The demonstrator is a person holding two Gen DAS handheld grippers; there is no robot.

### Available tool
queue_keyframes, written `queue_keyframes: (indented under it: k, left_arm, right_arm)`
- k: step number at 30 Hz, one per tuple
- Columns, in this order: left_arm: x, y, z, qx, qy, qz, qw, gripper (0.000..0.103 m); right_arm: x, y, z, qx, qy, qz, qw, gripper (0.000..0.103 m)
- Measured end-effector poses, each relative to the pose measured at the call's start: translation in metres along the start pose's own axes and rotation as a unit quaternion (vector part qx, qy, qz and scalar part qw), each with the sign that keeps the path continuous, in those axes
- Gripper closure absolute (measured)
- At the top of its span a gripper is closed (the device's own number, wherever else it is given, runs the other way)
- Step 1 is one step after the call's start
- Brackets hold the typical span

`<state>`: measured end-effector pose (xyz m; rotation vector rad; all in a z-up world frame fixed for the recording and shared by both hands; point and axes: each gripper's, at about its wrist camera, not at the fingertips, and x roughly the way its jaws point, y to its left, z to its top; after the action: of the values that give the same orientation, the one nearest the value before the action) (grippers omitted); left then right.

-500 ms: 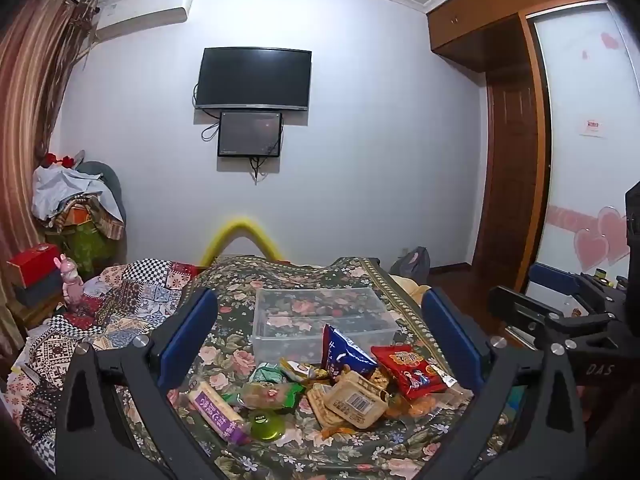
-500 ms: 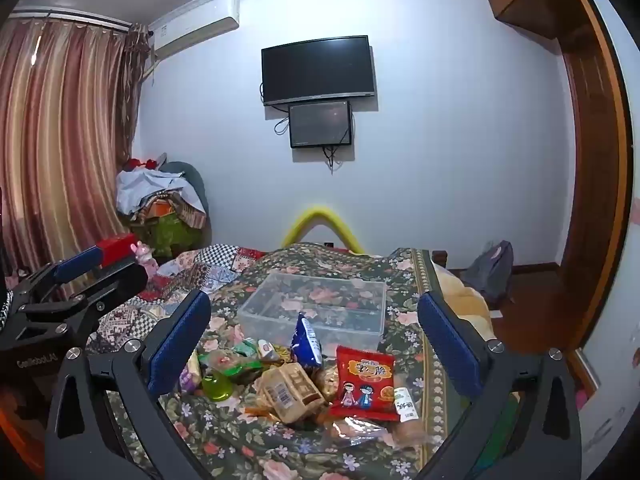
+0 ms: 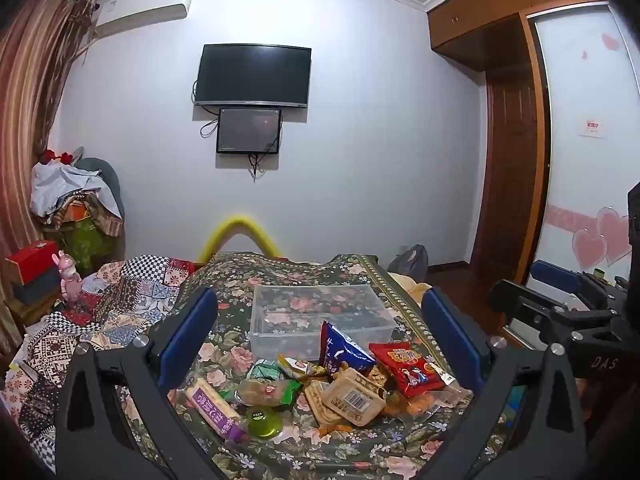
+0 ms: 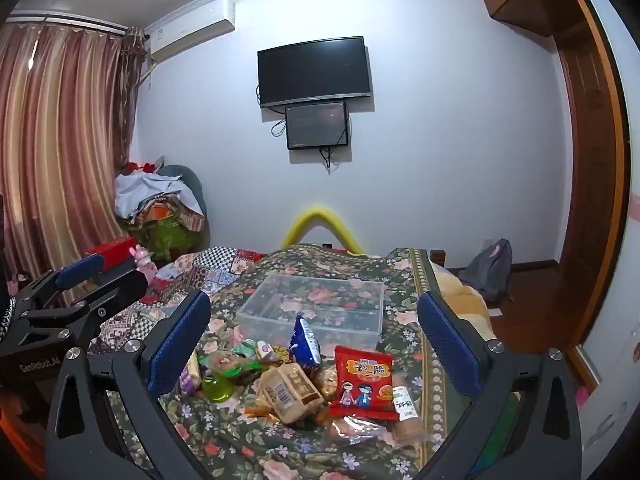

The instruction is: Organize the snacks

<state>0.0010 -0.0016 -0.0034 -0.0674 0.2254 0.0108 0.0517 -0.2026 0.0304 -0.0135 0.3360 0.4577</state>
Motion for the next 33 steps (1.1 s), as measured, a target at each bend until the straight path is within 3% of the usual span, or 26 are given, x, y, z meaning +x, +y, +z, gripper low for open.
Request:
queue_keyframes:
  k: [33]
  left_arm:
    - [0.0084,-0.0029,-0.0079,-0.005,0.013,-0.009,0.9999,0.0]
  right_arm:
    - [-0.0097,-0.0084,0.0069,0.004,-0.008,0.003,1.0,0.0]
